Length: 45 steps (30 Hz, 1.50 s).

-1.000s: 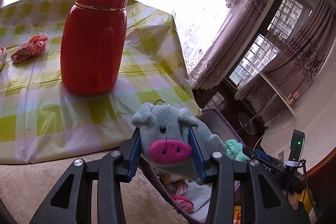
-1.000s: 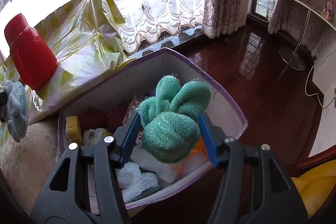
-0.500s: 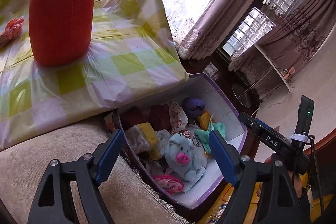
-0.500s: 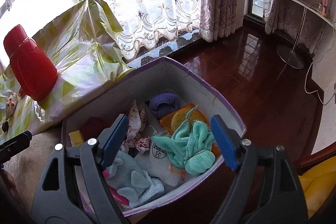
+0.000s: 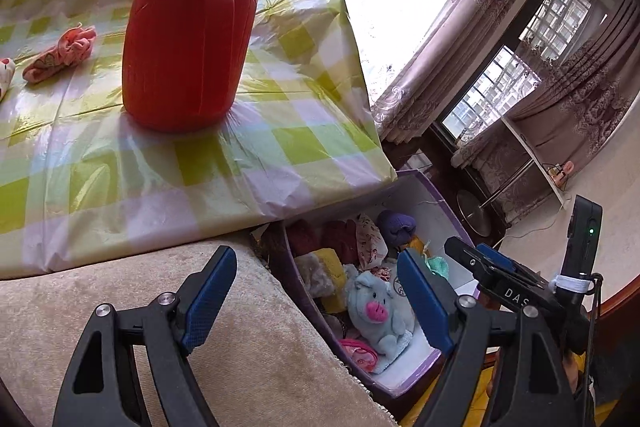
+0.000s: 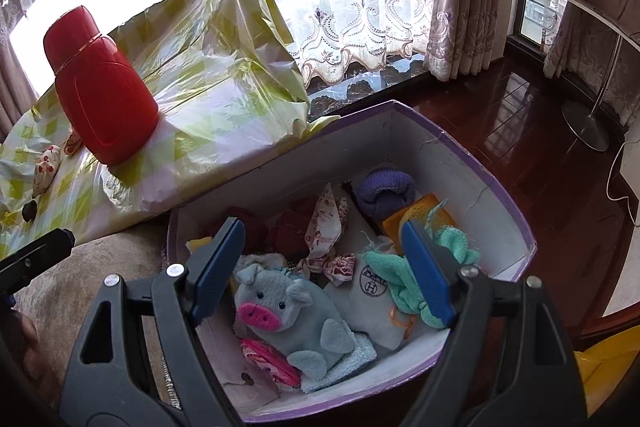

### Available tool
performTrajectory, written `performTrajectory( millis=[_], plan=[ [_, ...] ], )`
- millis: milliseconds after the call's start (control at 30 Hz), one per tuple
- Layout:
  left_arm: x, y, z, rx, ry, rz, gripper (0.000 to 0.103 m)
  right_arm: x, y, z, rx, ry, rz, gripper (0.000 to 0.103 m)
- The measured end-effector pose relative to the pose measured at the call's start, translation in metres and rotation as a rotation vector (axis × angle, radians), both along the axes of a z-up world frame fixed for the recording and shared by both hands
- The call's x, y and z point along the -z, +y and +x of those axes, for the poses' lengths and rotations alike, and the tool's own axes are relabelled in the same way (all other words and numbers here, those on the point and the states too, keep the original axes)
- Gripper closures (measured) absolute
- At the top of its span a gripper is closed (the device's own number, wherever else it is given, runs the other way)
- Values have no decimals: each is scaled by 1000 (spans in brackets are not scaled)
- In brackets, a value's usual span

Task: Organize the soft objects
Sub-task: 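Move both open tools back over the remaining items on the cushion, then grasp the brown knit pad with the left tool while the right tool grasps the fruit-print pouch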

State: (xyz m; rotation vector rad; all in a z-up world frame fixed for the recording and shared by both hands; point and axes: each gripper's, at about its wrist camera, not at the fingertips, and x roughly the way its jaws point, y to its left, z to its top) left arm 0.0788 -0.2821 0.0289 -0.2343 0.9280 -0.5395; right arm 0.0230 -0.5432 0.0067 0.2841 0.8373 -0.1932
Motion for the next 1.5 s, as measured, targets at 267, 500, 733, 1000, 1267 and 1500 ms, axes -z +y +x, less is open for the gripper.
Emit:
performTrajectory(
  millis=[267,500,733,1000,1267,1500],
  plan=[
    [3,54,5,-138,5,-22,20,0,62,15,-149,6,19,20],
    [7,107,6,-266,6,-49,20,-7,126,24,-296,10,37,20],
    [4,172,1,-431,-22,-75,20,-14,183,33,-428,5,11,20],
    [5,273,4,-739,-47,-100,20,-19,229,52,-509,-1,-39,20],
    [14,350,35,-902,-24,-65,20,-17,256,69,-547,16,-75,20],
    [25,375,84,-866,6,114,20,-16,278,85,-580,24,-93,20]
  ],
)
